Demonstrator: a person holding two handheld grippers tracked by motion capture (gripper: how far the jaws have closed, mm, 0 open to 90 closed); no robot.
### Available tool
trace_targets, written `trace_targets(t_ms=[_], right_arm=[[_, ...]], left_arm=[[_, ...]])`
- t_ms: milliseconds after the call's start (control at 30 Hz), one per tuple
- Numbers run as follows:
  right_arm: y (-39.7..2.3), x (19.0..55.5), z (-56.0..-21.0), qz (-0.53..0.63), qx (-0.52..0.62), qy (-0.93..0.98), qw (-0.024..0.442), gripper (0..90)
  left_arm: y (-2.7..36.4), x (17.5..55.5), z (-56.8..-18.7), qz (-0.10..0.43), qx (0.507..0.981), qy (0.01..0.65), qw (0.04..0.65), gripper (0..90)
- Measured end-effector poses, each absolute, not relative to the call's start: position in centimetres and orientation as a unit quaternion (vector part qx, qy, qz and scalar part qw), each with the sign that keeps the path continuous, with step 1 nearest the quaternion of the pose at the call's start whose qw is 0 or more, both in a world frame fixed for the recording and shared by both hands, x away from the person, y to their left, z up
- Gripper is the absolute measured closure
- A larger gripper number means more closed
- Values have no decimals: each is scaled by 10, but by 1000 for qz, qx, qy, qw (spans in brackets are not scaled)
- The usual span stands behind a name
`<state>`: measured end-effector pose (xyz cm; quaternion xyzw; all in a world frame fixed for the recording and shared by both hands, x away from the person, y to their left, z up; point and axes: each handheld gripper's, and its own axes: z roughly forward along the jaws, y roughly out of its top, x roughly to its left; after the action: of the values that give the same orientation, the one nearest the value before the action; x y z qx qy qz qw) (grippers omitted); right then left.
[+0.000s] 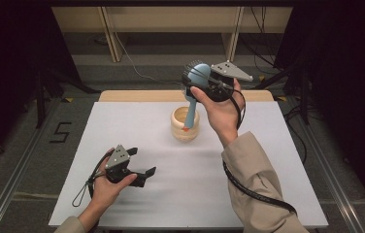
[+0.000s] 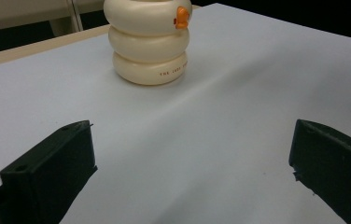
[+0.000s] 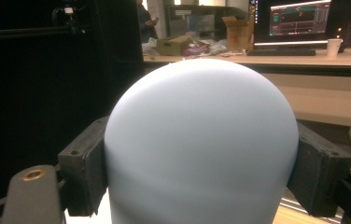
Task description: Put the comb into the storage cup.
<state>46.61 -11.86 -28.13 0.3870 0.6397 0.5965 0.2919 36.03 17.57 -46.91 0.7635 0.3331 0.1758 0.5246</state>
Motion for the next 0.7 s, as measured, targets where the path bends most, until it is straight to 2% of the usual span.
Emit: trace_targets(t_ms=[700], right_arm=[[-115,471,-276,599,384,637,296,202]], left_arm=[[176,360,-469,176,763,333,525,0]])
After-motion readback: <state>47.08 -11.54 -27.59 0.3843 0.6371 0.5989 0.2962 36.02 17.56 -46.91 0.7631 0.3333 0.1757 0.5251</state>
